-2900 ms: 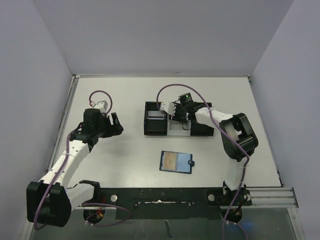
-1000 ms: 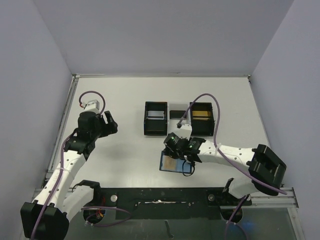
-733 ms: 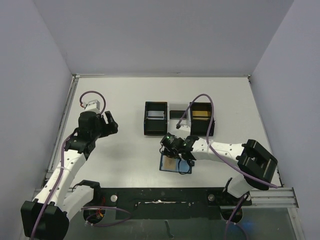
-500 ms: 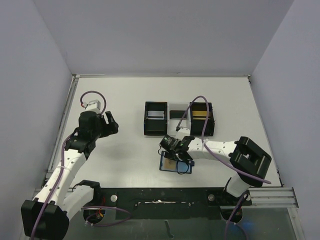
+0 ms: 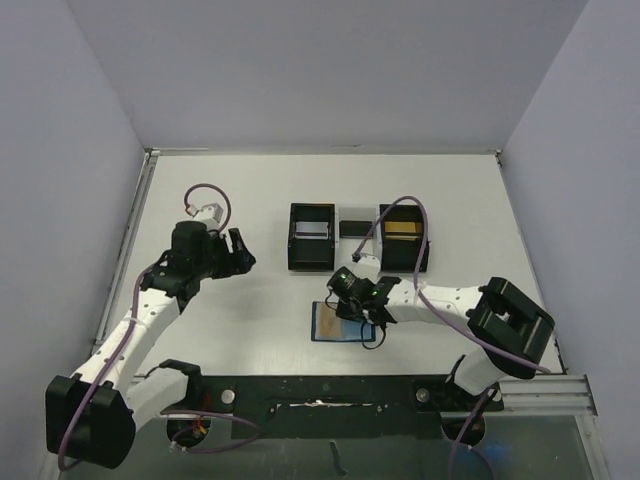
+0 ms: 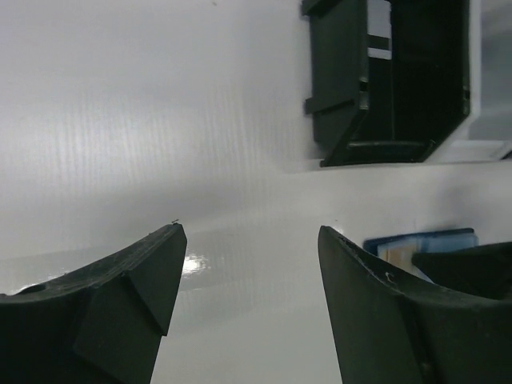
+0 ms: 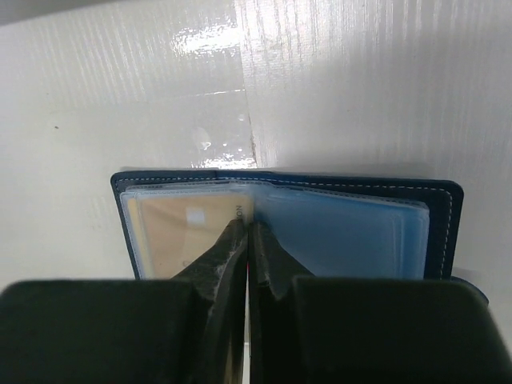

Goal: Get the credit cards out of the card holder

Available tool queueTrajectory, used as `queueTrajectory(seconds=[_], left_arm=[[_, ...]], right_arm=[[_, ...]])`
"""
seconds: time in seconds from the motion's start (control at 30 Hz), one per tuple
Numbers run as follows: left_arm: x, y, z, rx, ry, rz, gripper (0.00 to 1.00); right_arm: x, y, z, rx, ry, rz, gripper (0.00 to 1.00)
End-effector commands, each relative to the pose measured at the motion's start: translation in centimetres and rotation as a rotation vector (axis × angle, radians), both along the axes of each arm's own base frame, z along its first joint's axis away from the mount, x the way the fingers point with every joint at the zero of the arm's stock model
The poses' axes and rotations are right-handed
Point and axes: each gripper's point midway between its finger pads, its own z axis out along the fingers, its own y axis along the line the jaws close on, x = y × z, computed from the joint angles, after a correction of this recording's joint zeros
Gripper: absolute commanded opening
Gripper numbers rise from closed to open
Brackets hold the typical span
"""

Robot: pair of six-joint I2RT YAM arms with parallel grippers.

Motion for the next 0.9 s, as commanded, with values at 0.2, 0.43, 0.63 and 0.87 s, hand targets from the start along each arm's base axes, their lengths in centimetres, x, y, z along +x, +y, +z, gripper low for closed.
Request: queueTrajectory(seconds=[0.2,0.43,0.63,0.87], left_arm=[[-3.5,-11.4,2.7,-0.325,-0.032,-0.265,0.58],[-6.9,-17.3,0.9,-0.459,0.051,-0.390,0.57],[-8.5,-19.8,-2.5,-0.481,0.157,-0.395,0.57],[-9.6,-21.3,-4.8,-0.506,0.225,-0.423,0.55]], right_arm=[[-0.8,0.0,0.0,0.362,0.013,0.069,0.00],[-0.9,-1.4,-1.3,0.383,0.022,0.034,0.00],[-1.6,-2.0,-2.5,0.362,0.051,0.023,0.00],[-1.6,-2.1,-2.8,0.352,0.060,0.024,0.00]])
